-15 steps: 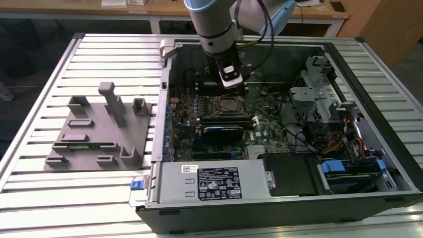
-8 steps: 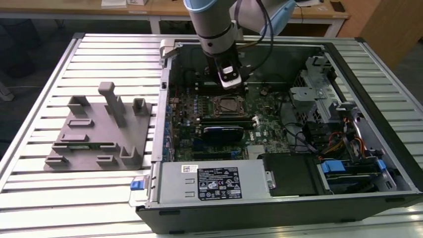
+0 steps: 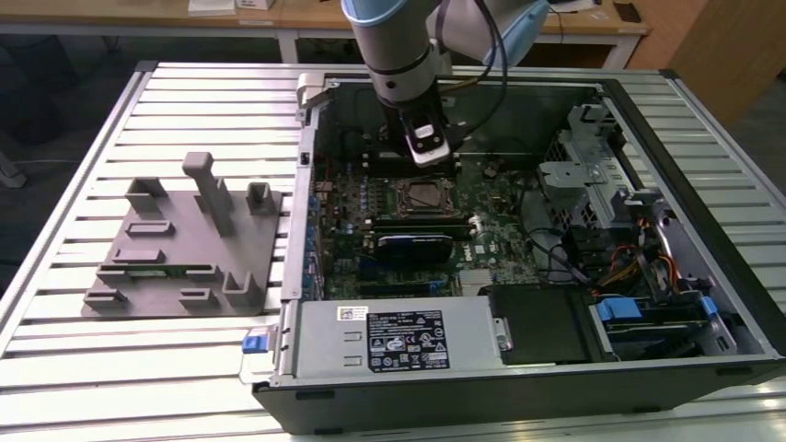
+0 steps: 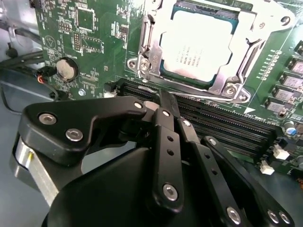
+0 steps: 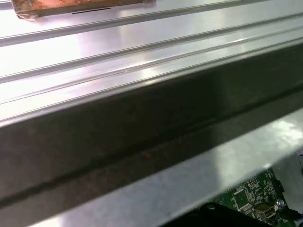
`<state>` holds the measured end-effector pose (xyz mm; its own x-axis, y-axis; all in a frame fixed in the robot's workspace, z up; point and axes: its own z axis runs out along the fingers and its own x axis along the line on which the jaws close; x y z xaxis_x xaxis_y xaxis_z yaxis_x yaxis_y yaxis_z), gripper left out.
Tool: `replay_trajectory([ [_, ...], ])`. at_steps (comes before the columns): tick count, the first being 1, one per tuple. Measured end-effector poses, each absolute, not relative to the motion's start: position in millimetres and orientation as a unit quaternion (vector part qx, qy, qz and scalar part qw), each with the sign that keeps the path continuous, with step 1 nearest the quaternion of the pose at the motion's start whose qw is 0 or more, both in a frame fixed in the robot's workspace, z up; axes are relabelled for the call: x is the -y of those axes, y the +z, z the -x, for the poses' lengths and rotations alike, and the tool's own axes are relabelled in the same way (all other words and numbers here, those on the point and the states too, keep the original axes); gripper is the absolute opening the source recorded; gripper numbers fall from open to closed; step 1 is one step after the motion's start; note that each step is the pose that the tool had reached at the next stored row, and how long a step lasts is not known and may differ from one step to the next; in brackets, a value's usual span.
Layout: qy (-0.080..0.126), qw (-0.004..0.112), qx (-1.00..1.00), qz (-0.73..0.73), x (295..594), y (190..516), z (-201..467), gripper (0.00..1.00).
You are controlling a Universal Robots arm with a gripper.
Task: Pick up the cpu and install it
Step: 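Install the first cpu locking lever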
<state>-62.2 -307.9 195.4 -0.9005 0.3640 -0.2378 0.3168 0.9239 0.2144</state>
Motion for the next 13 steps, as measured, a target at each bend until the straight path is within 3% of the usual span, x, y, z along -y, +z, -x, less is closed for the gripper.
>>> replay_trajectory([
  [13, 0.076, 0.138, -0.976, -0.152, 308.3, 194.4, 62.2, 0.11],
])
